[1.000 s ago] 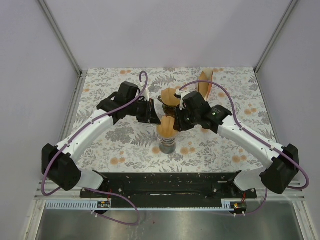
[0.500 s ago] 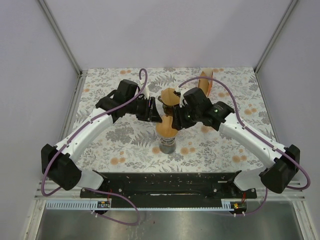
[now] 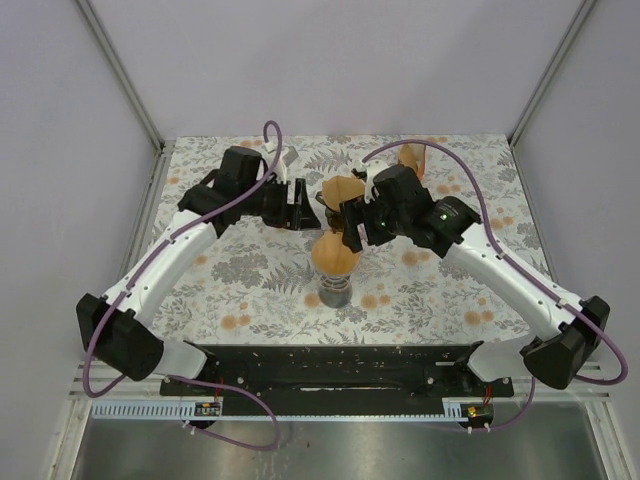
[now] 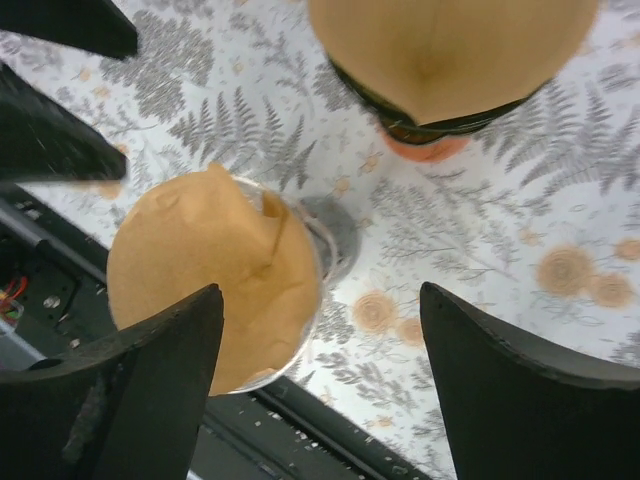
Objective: Place the coffee filter in the dripper
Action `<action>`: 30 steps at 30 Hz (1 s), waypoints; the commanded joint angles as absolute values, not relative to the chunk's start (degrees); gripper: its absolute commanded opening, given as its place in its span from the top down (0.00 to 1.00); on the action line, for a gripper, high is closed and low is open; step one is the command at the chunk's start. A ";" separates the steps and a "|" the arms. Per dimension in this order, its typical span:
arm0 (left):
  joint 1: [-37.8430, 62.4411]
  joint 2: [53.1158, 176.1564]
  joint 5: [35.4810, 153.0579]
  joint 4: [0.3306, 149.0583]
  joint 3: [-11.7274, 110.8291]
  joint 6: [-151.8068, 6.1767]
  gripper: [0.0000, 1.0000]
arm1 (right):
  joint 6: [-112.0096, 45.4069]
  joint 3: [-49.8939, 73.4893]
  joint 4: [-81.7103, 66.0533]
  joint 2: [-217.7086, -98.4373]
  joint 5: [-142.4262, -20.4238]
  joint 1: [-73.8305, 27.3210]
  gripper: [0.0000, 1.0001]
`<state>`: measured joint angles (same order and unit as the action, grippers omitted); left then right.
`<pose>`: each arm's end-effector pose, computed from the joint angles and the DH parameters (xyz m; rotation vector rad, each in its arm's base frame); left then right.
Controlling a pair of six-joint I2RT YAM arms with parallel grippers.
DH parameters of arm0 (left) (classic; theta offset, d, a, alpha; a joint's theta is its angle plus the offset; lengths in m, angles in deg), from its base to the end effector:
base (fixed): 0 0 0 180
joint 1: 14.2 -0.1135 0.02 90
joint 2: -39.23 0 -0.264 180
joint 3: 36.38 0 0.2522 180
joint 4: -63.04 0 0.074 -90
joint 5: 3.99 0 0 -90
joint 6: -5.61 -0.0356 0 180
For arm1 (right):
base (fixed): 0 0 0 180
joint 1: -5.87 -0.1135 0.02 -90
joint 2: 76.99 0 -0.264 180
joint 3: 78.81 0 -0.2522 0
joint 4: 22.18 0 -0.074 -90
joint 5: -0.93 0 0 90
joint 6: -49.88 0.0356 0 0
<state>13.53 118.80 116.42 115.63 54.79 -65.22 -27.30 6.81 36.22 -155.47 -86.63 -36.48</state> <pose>0.2556 -0.1547 0.3552 0.4684 2.3352 -1.0181 0.2138 0.1969 0.3673 -0.6262 2.2888 0.5283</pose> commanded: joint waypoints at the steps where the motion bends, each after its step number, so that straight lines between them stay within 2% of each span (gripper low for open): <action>1: 7.35 114.21 113.00 113.98 58.24 -68.57 0.22 | -30.09 2.62 36.66 -150.21 -96.52 -34.74 0.09; 4: 3.04 111.75 105.91 111.35 56.93 -72.17 0.16 | -30.80 3.32 36.93 -148.98 -99.25 -30.97 0.02; 9: -4.08 107.96 96.04 103.27 49.20 -76.48 0.01 | -29.75 7.97 34.39 -147.92 -96.81 -18.24 0.01; 18: -20.42 109.45 100.15 89.12 33.56 -79.03 0.01 | -24.91 25.89 17.70 -143.53 -97.41 -0.38 0.01; 24: -27.29 110.34 99.38 79.02 24.24 -82.11 0.01 | -26.84 38.90 2.42 -140.45 -100.66 2.71 0.00; 30: -27.38 106.21 95.41 61.27 10.71 -82.11 0.01 | -28.34 48.75 -10.77 -140.71 -103.92 2.80 0.01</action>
